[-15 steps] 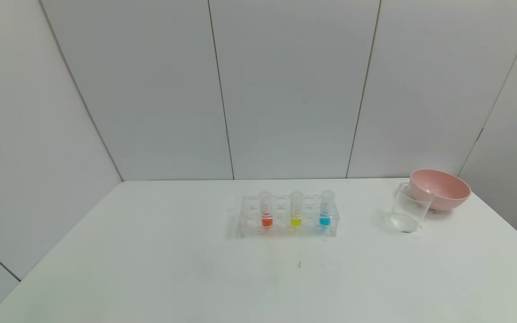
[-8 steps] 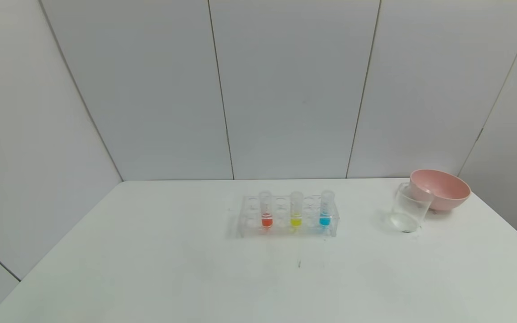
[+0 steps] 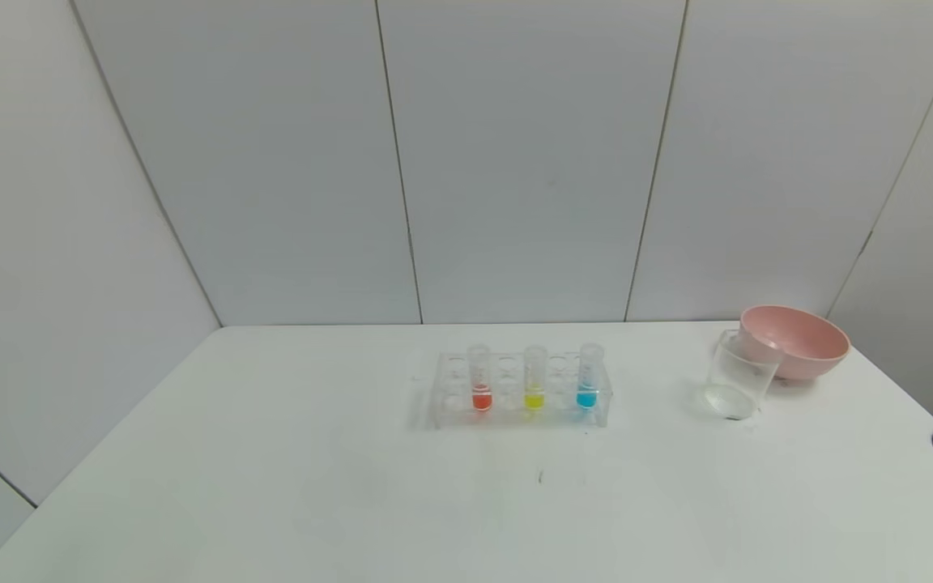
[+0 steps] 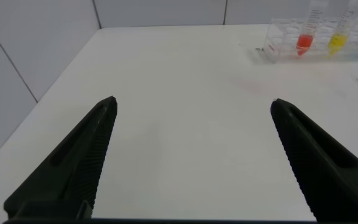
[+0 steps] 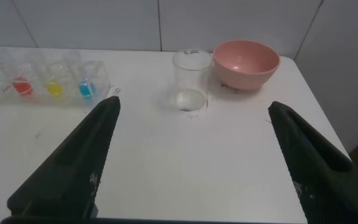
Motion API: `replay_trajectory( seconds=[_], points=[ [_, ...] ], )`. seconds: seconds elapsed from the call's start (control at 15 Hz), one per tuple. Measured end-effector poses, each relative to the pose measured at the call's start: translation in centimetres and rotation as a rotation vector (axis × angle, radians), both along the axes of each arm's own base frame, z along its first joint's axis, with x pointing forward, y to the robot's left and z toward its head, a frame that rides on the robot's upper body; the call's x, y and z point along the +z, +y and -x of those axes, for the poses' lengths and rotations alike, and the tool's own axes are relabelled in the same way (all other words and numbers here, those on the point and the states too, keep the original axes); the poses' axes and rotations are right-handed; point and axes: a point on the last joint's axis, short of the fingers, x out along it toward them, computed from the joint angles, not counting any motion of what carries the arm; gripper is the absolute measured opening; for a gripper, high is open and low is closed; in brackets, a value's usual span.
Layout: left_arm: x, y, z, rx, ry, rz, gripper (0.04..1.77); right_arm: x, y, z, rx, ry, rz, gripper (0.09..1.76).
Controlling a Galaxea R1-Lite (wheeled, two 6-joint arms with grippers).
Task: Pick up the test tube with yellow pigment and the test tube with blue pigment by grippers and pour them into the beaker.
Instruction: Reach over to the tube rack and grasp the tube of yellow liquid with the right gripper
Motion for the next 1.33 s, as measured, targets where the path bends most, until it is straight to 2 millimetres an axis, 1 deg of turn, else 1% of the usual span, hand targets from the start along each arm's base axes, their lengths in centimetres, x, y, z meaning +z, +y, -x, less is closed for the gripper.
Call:
replay_trajectory(
  seconds=[0.13,0.27,0.33,0.47,0.6,0.87,1.0,1.2,1.33],
  points=[
    [0.0,0.0,0.0,0.000,0.000,0.000,1.76,-0.1,0.8,-3.0,0.003,0.012,0.004,1.71],
    [0.0,0.0,0.0,0.000,0.000,0.000,1.76,-0.6,2.6,-5.6,0.013,0.024,0.012,1.71],
    [0.0,0.0,0.0,0.000,0.000,0.000,1.76,-1.1,3.8,-6.5,0.021,0.045,0.020,1.71],
    [0.0,0.0,0.0,0.000,0.000,0.000,1.76,-1.8,6.4,-7.5,0.010,0.076,0.021,1.71],
    [0.0,0.0,0.0,0.000,0.000,0.000,1.76,-2.2,9.2,-8.0,0.013,0.095,-0.005,1.71],
    [0.0,0.0,0.0,0.000,0.000,0.000,1.76,-3.7,15.6,-7.8,0.062,0.139,-0.072,1.71],
    [0.0,0.0,0.0,0.000,0.000,0.000,1.76,-4.4,18.7,-8.0,0.088,0.142,-0.095,1.71],
    [0.0,0.0,0.0,0.000,0.000,0.000,1.76,-5.6,22.4,-8.6,0.139,0.137,-0.085,1.71],
    [0.0,0.0,0.0,0.000,0.000,0.000,1.76,-6.5,24.6,-9.0,0.170,0.144,-0.066,1.71]
  ],
)
